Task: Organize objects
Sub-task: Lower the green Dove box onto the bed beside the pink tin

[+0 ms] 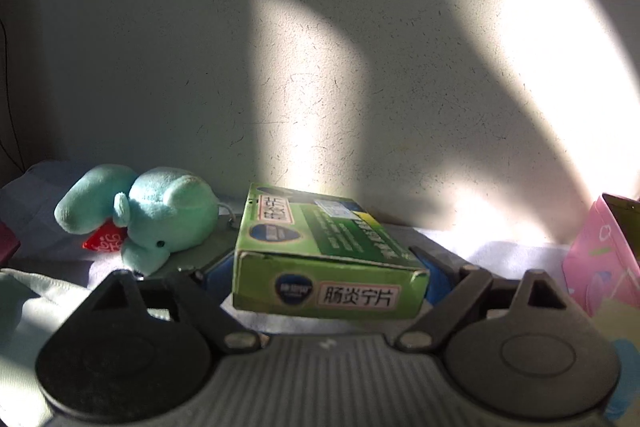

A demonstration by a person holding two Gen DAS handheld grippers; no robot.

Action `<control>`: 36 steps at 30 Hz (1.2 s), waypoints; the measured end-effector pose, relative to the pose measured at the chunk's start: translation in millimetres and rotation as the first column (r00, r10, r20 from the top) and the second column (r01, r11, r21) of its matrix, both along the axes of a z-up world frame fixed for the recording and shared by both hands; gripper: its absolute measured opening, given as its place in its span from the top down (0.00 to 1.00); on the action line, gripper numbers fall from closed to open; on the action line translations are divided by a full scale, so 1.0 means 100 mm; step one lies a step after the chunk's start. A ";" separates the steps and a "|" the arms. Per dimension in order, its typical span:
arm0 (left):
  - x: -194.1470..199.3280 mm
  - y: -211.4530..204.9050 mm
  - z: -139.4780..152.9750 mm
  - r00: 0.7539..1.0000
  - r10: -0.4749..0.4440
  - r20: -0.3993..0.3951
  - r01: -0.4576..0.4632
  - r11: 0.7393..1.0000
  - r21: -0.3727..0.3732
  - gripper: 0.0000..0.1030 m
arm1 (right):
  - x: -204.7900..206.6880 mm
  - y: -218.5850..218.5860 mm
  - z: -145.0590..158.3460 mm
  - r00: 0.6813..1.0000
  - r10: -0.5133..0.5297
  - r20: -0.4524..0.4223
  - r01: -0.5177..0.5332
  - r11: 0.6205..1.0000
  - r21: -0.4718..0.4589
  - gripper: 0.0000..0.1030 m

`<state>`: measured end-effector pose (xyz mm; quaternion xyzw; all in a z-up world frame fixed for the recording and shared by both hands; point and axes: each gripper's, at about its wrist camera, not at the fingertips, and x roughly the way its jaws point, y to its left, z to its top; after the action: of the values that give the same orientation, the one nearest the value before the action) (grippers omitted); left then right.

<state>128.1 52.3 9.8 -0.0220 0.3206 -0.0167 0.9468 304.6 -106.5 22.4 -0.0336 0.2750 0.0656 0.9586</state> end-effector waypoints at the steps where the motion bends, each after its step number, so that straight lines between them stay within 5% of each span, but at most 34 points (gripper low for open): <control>1: 0.00 0.00 0.00 1.000 0.000 0.000 0.000 1.000 -0.002 0.18 | -0.06 0.01 0.03 1.000 0.003 0.015 -0.003 1.000 -0.007 0.14; 7: 0.00 0.12 0.02 1.000 0.020 0.000 -0.019 0.996 -0.090 0.18 | -0.81 0.02 0.20 0.993 0.071 0.099 -0.072 0.997 -0.001 0.16; 15: -0.02 0.19 0.04 1.000 0.021 0.002 -0.020 0.989 -0.149 0.17 | -1.86 -0.20 0.12 0.979 0.202 0.012 -0.202 0.979 0.010 0.17; 27: -0.14 -0.02 0.05 0.971 -0.237 0.042 0.240 0.942 -0.236 0.12 | -2.87 -0.47 -0.05 0.955 0.283 -0.082 -0.289 0.955 -0.071 0.18; 32: -0.18 -0.15 0.04 0.943 -0.330 0.053 0.333 0.915 -0.226 0.12 | -3.07 -0.70 -0.07 0.974 0.216 -0.071 -0.222 0.970 -0.096 0.10; 36: -0.19 -0.23 0.03 0.917 -0.394 0.054 0.397 0.894 -0.207 0.12 | -3.01 -0.95 -0.07 0.992 0.096 -0.076 -0.098 0.995 -0.021 0.07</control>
<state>109.0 29.3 12.6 -0.0581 0.3098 -0.2432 0.9173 3.7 -201.9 15.8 -0.0562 0.3096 0.1099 0.9428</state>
